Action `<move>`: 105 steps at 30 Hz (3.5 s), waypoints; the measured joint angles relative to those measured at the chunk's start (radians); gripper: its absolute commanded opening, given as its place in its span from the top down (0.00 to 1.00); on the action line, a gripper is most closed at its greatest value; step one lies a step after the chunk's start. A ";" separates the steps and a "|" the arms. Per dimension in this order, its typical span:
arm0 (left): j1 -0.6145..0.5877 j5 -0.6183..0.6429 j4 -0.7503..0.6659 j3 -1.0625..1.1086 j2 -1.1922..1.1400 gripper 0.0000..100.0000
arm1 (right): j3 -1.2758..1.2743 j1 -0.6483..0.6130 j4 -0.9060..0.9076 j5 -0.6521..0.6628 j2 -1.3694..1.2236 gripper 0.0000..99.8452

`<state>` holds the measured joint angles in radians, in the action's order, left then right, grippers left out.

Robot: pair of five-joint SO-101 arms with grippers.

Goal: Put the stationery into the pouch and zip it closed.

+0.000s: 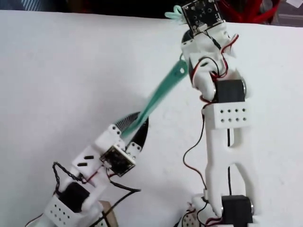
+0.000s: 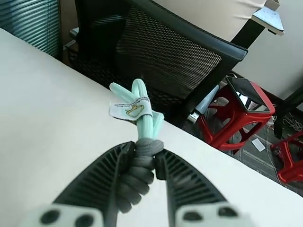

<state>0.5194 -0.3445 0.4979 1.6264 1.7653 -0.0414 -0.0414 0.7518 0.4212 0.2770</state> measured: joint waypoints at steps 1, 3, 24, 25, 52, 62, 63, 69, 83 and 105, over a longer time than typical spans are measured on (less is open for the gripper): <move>0.000 0.000 0.000 0.000 0.000 0.98 | -0.002 0.002 -0.018 0.000 -0.014 0.98; 0.000 0.000 -0.002 0.000 0.000 0.98 | -0.002 0.015 -0.044 0.000 -0.040 0.98; -0.068 0.054 -0.008 0.017 0.000 0.98 | 0.049 -0.011 0.367 -0.078 0.199 0.68; -0.068 0.060 -0.008 0.017 0.000 0.98 | 0.057 -0.035 0.400 -0.071 0.250 0.70; -0.091 0.100 0.540 -0.634 -0.290 0.98 | -0.654 0.133 0.479 -0.267 0.577 0.91; -0.328 0.118 0.572 -1.105 -0.766 0.98 | -0.987 0.129 0.166 -0.278 0.577 0.92; -0.351 0.132 0.572 -1.151 -0.807 0.98 | -1.003 0.127 0.146 -0.278 0.577 0.92; -0.483 0.161 0.488 -1.312 -1.102 0.98 | -1.062 0.132 0.054 -0.278 0.577 0.92; -0.149 -0.166 -0.370 -0.772 -1.191 0.97 | -1.062 0.227 -0.002 -0.278 0.577 0.92; -0.009 0.163 0.052 -0.841 -1.395 0.74 | -1.062 0.285 -0.018 -0.284 0.577 0.92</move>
<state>0.5102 -0.1818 0.5501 0.7856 0.3705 -1.1032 0.2440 0.7334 0.1373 0.8539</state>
